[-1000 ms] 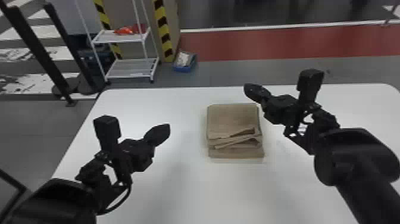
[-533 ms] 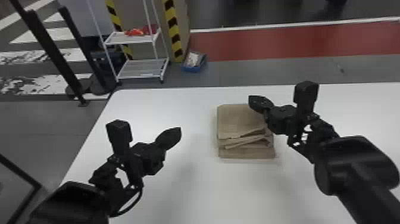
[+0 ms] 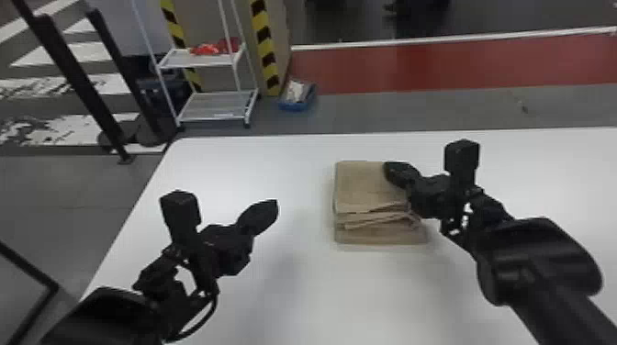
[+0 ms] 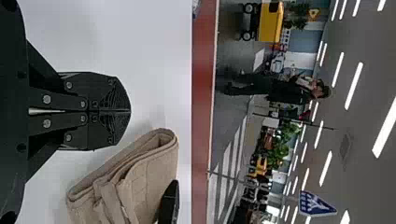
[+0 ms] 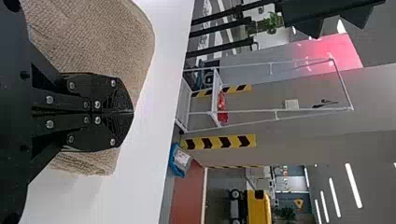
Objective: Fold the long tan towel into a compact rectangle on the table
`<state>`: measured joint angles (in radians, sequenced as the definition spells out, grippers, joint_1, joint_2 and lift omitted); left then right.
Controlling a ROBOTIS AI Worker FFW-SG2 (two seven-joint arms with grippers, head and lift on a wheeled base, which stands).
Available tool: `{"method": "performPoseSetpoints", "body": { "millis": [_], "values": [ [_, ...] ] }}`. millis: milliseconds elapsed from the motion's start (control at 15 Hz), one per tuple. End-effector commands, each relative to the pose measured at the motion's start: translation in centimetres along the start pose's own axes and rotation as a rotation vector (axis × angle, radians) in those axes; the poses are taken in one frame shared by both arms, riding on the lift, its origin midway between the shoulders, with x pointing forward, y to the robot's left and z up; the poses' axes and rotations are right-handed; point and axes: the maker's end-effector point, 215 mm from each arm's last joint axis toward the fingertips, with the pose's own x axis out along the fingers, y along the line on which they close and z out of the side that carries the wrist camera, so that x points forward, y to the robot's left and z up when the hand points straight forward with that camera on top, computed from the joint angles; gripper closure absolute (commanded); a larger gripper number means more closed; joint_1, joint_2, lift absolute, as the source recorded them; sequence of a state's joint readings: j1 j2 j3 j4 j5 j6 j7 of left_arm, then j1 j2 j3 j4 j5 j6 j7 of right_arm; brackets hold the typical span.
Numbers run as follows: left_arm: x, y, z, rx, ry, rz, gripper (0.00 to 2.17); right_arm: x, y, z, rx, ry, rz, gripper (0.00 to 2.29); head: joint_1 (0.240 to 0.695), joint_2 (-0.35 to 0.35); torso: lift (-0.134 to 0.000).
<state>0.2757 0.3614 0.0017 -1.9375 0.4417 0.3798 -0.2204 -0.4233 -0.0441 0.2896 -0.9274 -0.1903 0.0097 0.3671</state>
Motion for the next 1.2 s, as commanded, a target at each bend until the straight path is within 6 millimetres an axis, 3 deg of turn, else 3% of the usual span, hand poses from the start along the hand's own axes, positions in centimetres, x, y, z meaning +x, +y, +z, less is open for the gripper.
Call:
{"method": "performPoseSetpoints", "body": {
  "millis": [0, 200, 267, 533, 733, 867, 933, 1000, 1067, 1133],
  "values": [
    [-0.1, -0.3, 0.2, 0.004, -0.002, -0.003, 1.91, -0.2, -0.3, -0.1, 0.003, -0.007, -0.007, 1.65, 0.695, 0.163, -0.128],
    [-0.4, -0.1, 0.5, 0.007, -0.003, 0.002, 1.91, -0.7, -0.4, 0.5, 0.022, -0.037, -0.012, 1.65, 0.695, 0.158, -0.128],
    [-0.5, -0.2, 0.8, 0.009, -0.007, 0.002, 1.91, -1.3, -0.1, 2.1, 0.017, -0.098, -0.009, 1.65, 0.695, 0.156, -0.128],
    [-0.4, 0.1, 1.8, 0.025, -0.018, 0.026, 1.91, -5.9, -1.2, 8.2, 0.018, -0.25, -0.021, 1.26, 0.695, 0.154, -0.128],
    [-0.1, 0.1, 3.2, 0.054, -0.041, 0.048, 1.68, -9.9, -2.9, 9.1, 0.011, -0.209, -0.041, 1.17, 0.695, 0.128, -0.128],
    [0.1, -0.3, 4.8, 0.083, -0.071, 0.063, 1.4, -13.2, -4.6, 8.7, -0.006, -0.164, -0.112, 0.49, 0.695, 0.11, -0.128],
    [0.5, -0.7, 5.4, 0.132, -0.076, 0.079, 0.99, -14.5, -5.5, 8.0, 0.0, -0.113, -0.13, 0.4, 0.695, 0.096, -0.128],
    [0.9, -0.9, 5.9, 0.182, -0.088, 0.127, 0.2, -16.3, -6.1, 8.1, 0.002, -0.106, -0.162, 0.39, 0.695, 0.069, -0.128],
    [1.1, -1.4, 6.6, 0.178, -0.106, 0.138, 0.0, -17.7, -6.1, 9.2, -0.009, -0.131, -0.186, 0.26, 0.695, 0.058, -0.128],
    [1.2, -1.8, 7.3, 0.166, -0.122, 0.137, 0.0, -18.8, -6.1, 9.2, -0.014, -0.134, -0.2, 0.09, 0.695, 0.047, -0.128]
  ]
}}
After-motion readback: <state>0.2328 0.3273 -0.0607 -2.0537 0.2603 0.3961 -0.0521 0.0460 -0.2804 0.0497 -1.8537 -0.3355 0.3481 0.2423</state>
